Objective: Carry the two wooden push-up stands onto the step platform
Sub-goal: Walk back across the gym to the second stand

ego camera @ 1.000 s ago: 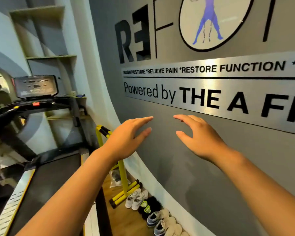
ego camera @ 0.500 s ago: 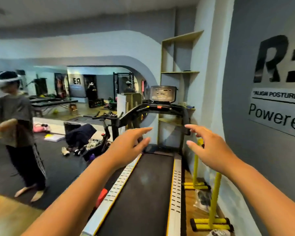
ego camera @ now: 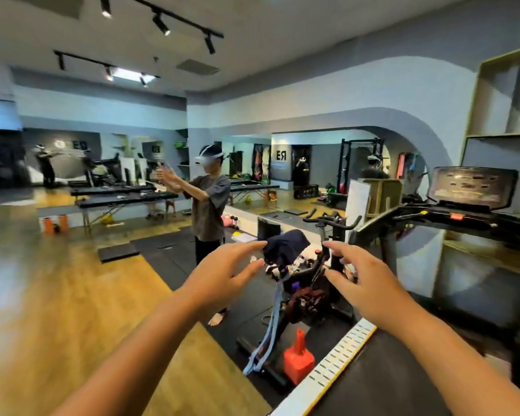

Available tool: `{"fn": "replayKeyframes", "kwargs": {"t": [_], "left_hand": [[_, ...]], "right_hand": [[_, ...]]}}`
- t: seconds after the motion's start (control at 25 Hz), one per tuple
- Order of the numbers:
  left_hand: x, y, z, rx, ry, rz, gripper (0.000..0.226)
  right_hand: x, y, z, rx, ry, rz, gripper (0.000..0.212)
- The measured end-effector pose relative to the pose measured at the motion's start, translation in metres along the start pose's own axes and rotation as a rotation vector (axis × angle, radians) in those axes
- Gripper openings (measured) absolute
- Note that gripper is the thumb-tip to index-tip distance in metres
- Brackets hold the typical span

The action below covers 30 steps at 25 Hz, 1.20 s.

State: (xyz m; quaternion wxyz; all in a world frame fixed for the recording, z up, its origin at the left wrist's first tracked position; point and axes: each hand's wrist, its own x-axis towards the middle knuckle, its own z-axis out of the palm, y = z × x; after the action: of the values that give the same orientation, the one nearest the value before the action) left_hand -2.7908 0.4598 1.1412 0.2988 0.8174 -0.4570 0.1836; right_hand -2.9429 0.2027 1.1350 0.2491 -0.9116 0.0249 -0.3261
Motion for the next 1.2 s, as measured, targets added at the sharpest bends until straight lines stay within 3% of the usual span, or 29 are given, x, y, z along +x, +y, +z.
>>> {"fn": "replayKeyframes", "kwargs": {"t": [0.28, 0.68, 0.88, 1.2], "left_hand": [[-0.044, -0.045, -0.041, 0.2, 0.137, -0.299, 0.048], [-0.143, -0.109, -0.136, 0.494, 0.167, -0.702, 0.049], [-0.152, -0.175, -0.203, 0.526, 0.209, -0.709, 0.048], [-0.177, -0.35, -0.271, 0.452, 0.217, -0.657, 0.047]], "right_hand": [[0.087, -0.015, 0.092, 0.235, -0.21, -0.23, 0.053], [0.151, -0.129, 0.23, 0.311, -0.414, -0.524, 0.058], [0.195, -0.196, 0.295, 0.312, -0.361, -0.551, 0.058], [0.259, -0.282, 0.438, 0.305, -0.322, -0.458, 0.057]]}}
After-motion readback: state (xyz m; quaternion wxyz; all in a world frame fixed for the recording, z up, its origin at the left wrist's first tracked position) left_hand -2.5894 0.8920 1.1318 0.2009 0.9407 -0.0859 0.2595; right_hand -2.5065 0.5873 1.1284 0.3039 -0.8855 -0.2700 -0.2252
